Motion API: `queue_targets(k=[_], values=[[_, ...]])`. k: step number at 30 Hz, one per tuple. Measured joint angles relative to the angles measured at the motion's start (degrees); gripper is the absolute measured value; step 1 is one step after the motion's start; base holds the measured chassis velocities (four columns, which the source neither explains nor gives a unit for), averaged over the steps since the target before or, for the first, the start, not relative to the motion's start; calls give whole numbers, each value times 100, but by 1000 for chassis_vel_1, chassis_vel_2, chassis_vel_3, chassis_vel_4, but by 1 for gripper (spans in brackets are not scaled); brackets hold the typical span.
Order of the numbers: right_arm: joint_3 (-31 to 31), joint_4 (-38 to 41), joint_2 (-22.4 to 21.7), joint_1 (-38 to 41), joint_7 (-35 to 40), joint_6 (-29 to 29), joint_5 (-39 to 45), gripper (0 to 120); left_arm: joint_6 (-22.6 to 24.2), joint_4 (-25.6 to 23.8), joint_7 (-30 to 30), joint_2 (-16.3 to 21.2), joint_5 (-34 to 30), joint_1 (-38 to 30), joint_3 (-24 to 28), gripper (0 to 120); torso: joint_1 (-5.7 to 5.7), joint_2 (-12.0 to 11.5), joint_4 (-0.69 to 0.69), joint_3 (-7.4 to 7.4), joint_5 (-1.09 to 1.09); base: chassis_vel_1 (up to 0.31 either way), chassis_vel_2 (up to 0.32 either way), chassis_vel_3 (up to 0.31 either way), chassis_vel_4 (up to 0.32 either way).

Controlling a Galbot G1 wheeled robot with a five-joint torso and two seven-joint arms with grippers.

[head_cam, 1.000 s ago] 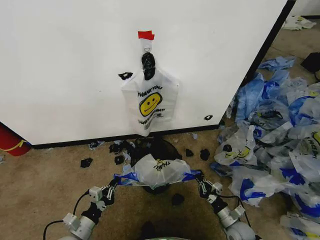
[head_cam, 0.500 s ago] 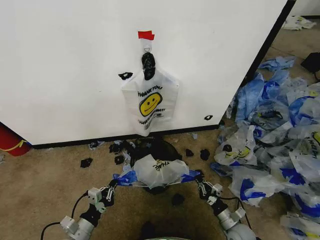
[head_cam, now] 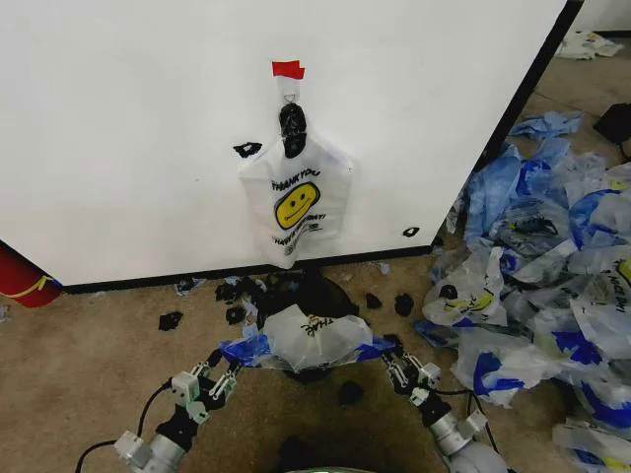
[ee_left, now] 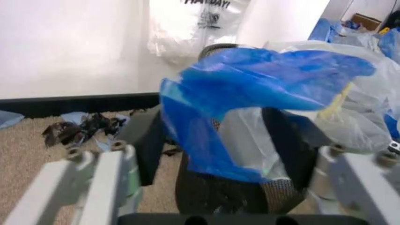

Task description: Pick up the garbage bag from the wall and place it over the trash bin.

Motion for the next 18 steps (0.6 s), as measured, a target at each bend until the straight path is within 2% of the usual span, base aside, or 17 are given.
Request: queue_targets(k=[5, 9, 13, 18], values=[[124, 109, -32, -182, -24, 28, -16, 65, -12, -138, -1, -13, 33, 103, -26, 88, 0, 0, 0, 0, 0, 0, 0, 0, 0], [207, 190, -39, -286, -30, 46, -36, 76, -20, -193, -4, -24, 56, 142, -51, 98, 0, 0, 0, 0, 0, 0, 0, 0, 0], [292, 261, -37, -397, -43, 75, -92, 93, -24, -281, -12, -39, 70, 183, -83, 100, 0, 0, -1, 0, 0, 0, 0, 0, 0], [330, 312, -8, -450, -45, 94, -142, 100, -25, -377, -21, -65, 81, 236, -115, 100, 0, 0, 0, 0, 0, 0, 0, 0, 0]])
